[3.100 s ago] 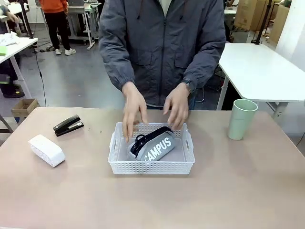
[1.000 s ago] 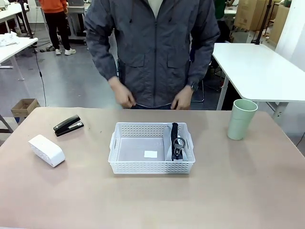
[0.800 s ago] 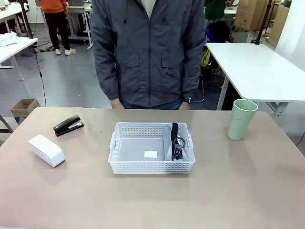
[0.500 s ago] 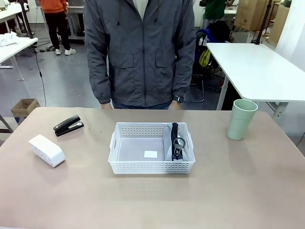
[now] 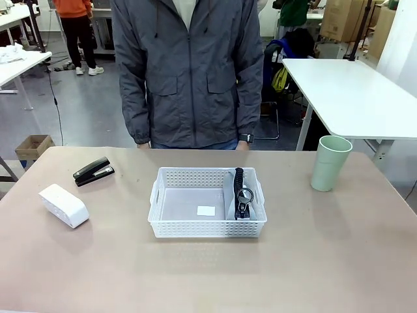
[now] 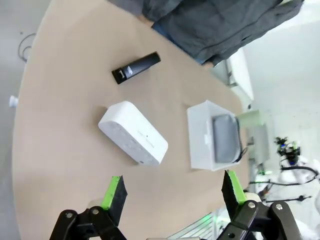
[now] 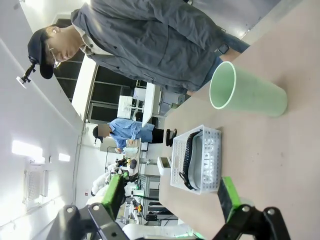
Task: Efficiently arrange items inside the basket to fit them all.
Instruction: Pick up the Digital clock and place it inside the Organizing basket.
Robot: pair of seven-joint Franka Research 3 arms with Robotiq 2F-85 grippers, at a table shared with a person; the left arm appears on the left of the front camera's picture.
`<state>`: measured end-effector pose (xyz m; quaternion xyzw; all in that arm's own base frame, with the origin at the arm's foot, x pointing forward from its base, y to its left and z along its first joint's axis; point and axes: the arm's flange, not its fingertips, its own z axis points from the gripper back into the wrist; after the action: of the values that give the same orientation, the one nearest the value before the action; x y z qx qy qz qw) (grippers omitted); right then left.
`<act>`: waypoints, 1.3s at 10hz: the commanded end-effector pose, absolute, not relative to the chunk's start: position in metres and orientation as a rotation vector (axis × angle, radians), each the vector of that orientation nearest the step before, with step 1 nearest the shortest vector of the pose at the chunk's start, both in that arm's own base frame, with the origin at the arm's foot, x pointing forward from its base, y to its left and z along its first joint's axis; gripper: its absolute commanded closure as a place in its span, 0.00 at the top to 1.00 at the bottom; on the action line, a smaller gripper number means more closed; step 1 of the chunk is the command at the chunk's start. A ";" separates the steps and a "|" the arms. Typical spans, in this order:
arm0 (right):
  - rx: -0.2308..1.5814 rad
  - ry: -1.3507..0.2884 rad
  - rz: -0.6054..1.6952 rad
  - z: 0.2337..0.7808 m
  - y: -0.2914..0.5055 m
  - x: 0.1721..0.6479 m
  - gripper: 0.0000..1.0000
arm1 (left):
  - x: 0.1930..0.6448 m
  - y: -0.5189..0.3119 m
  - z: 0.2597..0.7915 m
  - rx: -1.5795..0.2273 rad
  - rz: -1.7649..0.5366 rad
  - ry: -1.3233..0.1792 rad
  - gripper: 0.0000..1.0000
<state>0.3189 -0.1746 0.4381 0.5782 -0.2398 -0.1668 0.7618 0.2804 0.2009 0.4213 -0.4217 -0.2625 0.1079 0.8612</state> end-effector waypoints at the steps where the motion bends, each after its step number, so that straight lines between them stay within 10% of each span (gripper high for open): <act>1: 1.265 -0.527 -0.356 0.439 -0.176 0.317 1.00 | 0.294 0.149 0.427 -0.745 0.184 -0.372 1.00; 6: 1.265 -0.527 -0.356 0.439 -0.176 0.317 1.00 | 0.351 0.079 0.399 -0.394 0.062 -0.071 1.00; 13: 1.265 -0.527 -0.356 0.439 -0.176 0.317 1.00 | 0.393 0.037 0.387 -0.200 0.029 -0.090 1.00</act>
<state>0.3184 -0.1750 0.4381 0.5785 -0.2398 -0.1670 0.7615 0.3856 0.0381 0.3853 -0.1112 -0.0346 0.0033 0.9932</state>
